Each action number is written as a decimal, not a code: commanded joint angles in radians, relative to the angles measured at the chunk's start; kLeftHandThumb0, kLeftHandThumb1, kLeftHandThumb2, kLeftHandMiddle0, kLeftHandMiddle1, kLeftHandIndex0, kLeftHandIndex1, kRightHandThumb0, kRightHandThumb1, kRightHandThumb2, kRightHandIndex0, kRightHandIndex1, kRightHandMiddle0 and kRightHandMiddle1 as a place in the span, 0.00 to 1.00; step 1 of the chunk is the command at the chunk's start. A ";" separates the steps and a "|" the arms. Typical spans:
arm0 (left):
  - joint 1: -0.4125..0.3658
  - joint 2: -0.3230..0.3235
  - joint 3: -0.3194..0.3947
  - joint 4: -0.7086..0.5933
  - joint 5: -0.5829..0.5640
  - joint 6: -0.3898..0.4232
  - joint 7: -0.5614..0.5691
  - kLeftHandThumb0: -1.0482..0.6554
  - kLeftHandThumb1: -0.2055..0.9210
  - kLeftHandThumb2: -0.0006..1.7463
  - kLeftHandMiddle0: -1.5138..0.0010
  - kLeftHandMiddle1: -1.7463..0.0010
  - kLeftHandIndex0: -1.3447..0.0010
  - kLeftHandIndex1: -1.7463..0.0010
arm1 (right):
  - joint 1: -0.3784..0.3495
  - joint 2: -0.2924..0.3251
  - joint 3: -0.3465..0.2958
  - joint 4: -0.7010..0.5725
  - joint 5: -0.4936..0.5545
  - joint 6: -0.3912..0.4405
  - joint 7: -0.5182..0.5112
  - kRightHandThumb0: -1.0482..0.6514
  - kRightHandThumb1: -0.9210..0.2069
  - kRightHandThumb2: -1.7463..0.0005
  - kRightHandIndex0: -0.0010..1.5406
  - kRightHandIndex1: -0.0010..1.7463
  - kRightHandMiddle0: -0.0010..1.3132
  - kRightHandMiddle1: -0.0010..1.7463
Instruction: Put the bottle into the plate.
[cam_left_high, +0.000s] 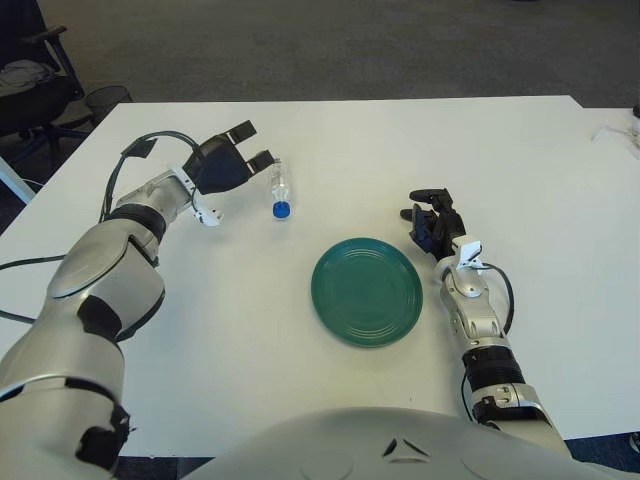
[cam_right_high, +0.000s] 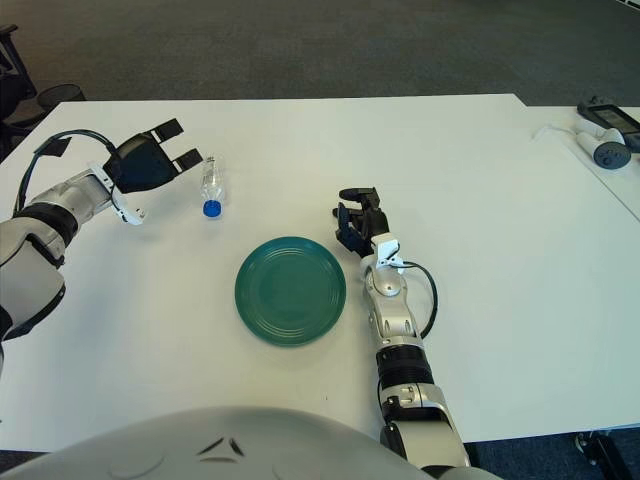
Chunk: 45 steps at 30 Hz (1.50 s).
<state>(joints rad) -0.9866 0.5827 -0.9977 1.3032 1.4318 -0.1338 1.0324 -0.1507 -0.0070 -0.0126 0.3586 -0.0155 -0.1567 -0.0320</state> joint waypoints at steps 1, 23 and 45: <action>-0.038 -0.010 -0.042 0.017 0.019 0.018 -0.002 0.18 0.96 0.35 0.94 0.76 1.00 0.57 | 0.024 0.010 0.006 0.049 -0.005 0.052 -0.002 0.34 0.09 0.54 0.22 0.59 0.00 0.83; -0.059 -0.038 -0.022 0.037 -0.091 0.016 0.172 0.21 1.00 0.52 0.93 0.94 1.00 0.61 | 0.010 0.017 0.001 0.096 0.000 0.025 -0.003 0.35 0.08 0.54 0.23 0.60 0.00 0.86; -0.111 -0.076 0.062 0.047 -0.216 -0.075 0.380 0.16 1.00 0.31 0.82 0.73 0.87 0.20 | -0.002 0.015 -0.003 0.130 0.005 0.008 0.007 0.41 0.00 0.70 0.24 0.59 0.14 1.00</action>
<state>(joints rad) -1.0870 0.5056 -0.9396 1.3379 1.2251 -0.2011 1.4063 -0.1862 0.0065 -0.0141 0.4357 -0.0150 -0.1944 -0.0319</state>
